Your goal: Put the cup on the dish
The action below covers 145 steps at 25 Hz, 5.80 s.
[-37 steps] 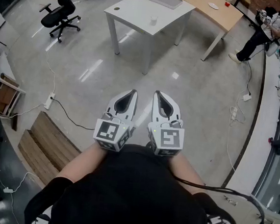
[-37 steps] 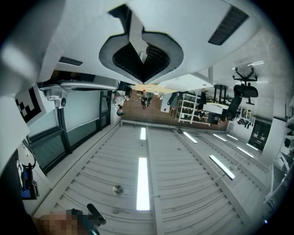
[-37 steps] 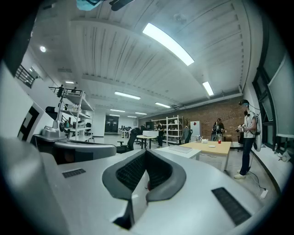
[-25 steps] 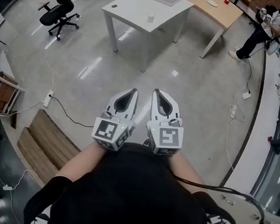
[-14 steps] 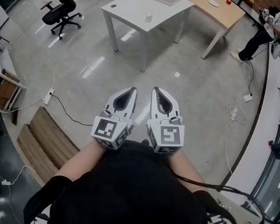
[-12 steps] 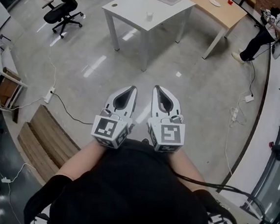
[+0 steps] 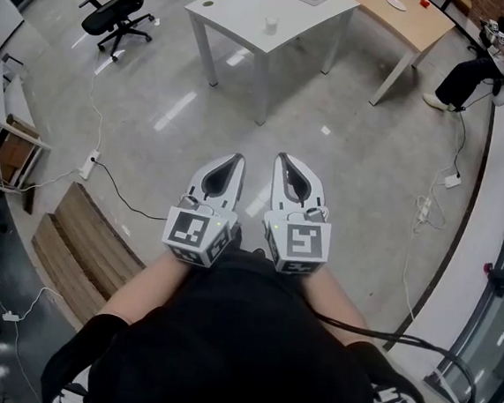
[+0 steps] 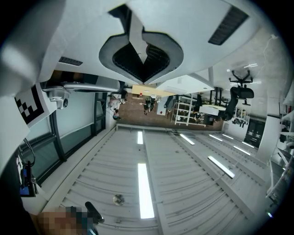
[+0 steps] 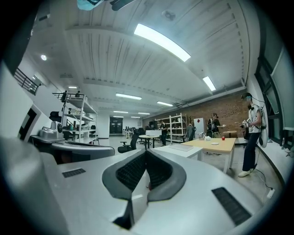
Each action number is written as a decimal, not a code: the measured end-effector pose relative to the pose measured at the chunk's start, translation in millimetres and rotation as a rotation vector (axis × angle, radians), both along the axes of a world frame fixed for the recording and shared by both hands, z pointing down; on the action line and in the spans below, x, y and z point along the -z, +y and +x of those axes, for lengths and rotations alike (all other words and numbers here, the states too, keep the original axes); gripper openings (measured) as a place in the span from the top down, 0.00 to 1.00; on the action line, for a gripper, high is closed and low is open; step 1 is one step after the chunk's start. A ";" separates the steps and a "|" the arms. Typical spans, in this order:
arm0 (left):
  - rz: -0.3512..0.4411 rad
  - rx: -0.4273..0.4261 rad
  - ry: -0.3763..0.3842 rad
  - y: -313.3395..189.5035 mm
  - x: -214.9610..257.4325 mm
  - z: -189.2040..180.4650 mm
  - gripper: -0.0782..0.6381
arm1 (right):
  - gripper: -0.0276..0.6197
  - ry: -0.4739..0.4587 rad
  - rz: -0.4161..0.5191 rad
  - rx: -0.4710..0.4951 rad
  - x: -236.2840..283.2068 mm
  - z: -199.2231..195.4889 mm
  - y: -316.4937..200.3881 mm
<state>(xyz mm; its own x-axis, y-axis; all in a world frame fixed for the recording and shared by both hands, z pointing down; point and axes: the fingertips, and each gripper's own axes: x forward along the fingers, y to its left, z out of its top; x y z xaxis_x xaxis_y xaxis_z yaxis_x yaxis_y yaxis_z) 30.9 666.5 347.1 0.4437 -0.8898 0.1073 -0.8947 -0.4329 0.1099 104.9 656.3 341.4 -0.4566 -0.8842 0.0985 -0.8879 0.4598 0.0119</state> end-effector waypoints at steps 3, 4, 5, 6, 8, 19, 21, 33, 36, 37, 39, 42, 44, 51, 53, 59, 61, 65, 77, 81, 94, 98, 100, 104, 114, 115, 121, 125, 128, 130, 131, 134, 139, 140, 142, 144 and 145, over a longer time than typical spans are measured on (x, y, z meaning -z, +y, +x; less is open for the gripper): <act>-0.015 -0.030 0.013 -26.5 -11.1 2.2 0.88 | 0.94 0.016 -0.014 -0.021 -9.3 1.6 -24.2; -0.018 -0.031 0.017 -37.2 -13.8 3.3 0.88 | 0.94 0.022 -0.013 -0.025 -11.9 3.2 -33.5; -0.022 -0.031 0.019 -47.8 -16.9 4.4 0.88 | 0.94 0.026 -0.016 -0.033 -13.9 5.6 -43.2; -0.026 -0.033 0.019 -58.0 -21.8 4.9 0.88 | 0.94 0.028 -0.024 -0.042 -16.1 7.7 -52.9; -0.034 -0.042 0.023 -79.0 -30.6 4.1 0.88 | 0.94 0.038 -0.043 -0.048 -22.9 7.8 -72.6; -0.078 -0.075 0.046 -205.1 -40.3 -30.4 0.88 | 0.94 0.055 -0.092 -0.073 -29.1 -31.3 -196.5; -0.080 -0.079 0.050 -225.3 -40.2 -36.8 0.88 | 0.94 0.056 -0.085 -0.063 -28.6 -41.1 -215.2; -0.025 -0.084 0.075 -308.7 -25.6 -105.2 0.88 | 0.94 0.075 -0.048 -0.044 -18.7 -112.2 -299.2; -0.015 -0.092 0.076 -321.6 -24.6 -121.0 0.88 | 0.94 0.058 -0.047 -0.076 -14.7 -126.2 -313.3; -0.017 -0.094 0.078 -325.6 -24.9 -124.8 0.88 | 0.94 0.055 -0.043 -0.077 -13.7 -130.5 -316.6; -0.020 -0.100 0.082 -331.7 -23.8 -129.4 0.88 | 0.94 0.055 -0.033 -0.079 -9.0 -135.6 -322.0; -0.011 -0.110 0.080 -337.6 -20.5 -132.2 0.88 | 0.94 0.055 -0.010 -0.086 -3.7 -137.5 -329.9; -0.011 -0.113 0.083 -341.0 -21.0 -134.1 0.88 | 0.94 0.052 -0.010 -0.091 -4.4 -137.9 -334.3; -0.012 -0.121 0.094 -346.3 -16.1 -143.5 0.88 | 0.94 0.051 -0.024 -0.126 4.2 -141.1 -336.4; -0.011 -0.119 0.094 -349.5 -15.5 -145.6 0.88 | 0.94 0.049 -0.024 -0.120 3.1 -143.9 -337.7; -0.035 -0.120 0.088 -352.6 -30.1 -140.6 0.88 | 0.94 0.045 -0.029 -0.107 -12.0 -140.6 -338.5; -0.038 -0.117 0.085 -353.7 -30.8 -142.8 0.88 | 0.94 0.043 -0.025 -0.102 -12.4 -142.4 -339.1; -0.030 -0.108 0.079 -357.8 -30.0 -143.4 0.88 | 0.94 0.040 -0.041 -0.123 -10.1 -140.2 -344.9; -0.033 -0.083 0.054 -383.9 -34.2 -141.8 0.88 | 0.94 0.033 -0.029 -0.076 -18.6 -141.4 -378.9; -0.034 -0.091 0.049 -411.1 -31.9 -131.2 0.88 | 0.94 0.028 -0.031 -0.081 -16.7 -132.8 -407.4; -0.048 -0.084 0.025 -555.8 -23.5 -76.5 0.88 | 0.94 0.013 -0.051 -0.061 -15.2 -84.0 -555.6; -0.060 -0.066 0.029 -589.9 -27.3 -65.2 0.88 | 0.94 0.015 -0.054 -0.034 -18.6 -76.5 -591.3; -0.072 -0.059 0.026 -603.8 -28.7 -62.5 0.88 | 0.94 0.013 -0.058 -0.022 -17.5 -74.6 -605.7; -0.051 -0.050 0.013 -636.2 -22.3 -49.1 0.88 | 0.94 0.011 -0.032 0.003 -8.5 -64.0 -637.0; -0.028 0.003 -0.011 -684.2 -15.9 -17.2 0.88 | 0.94 0.007 -0.012 0.059 -2.6 -32.7 -683.2; -0.025 0.012 -0.013 -687.5 -15.9 -15.7 0.88 | 0.94 0.004 -0.014 0.064 -3.9 -30.1 -687.1; -0.035 0.066 -0.017 -694.4 -17.2 -34.8 0.88 | 0.94 0.005 -0.022 0.097 -7.0 -42.0 -694.3; -0.049 0.085 -0.020 -697.0 -25.2 -43.6 0.88 | 0.94 0.007 -0.039 0.103 -17.0 -48.1 -698.1; -0.066 0.087 -0.023 -701.8 -34.4 -48.4 0.88 | 0.94 0.011 -0.059 0.099 -27.3 -50.3 -703.8; -0.081 0.084 -0.025 -710.0 -41.6 -52.0 0.88 | 0.94 0.012 -0.071 0.095 -34.0 -52.8 -711.3; -0.088 0.081 -0.027 -715.1 -45.5 -53.4 0.88 | 0.94 0.014 -0.076 0.095 -37.8 -54.1 -715.8; -0.103 0.077 -0.035 -731.6 -57.8 -54.1 0.88 | 0.94 0.024 -0.094 0.098 -52.0 -56.3 -729.7; -0.136 0.071 -0.033 -757.1 -76.3 -58.1 0.88 | 0.94 0.049 -0.136 0.094 -75.0 -63.8 -751.9; -0.143 0.067 -0.030 -761.5 -79.2 -61.0 0.88 | 0.94 0.053 -0.143 0.092 -78.1 -67.7 -755.1; -0.155 0.057 -0.024 -768.8 -84.0 -67.2 0.88 | 0.94 0.064 -0.156 0.089 -82.8 -75.5 -760.1; -0.163 0.044 -0.021 -777.4 -86.2 -72.9 0.88 | 0.94 0.072 -0.163 0.084 -84.0 -82.2 -766.3; -0.166 0.038 -0.019 -783.4 -86.3 -75.2 0.88 | 0.94 0.075 -0.165 0.081 -83.7 -84.9 -770.6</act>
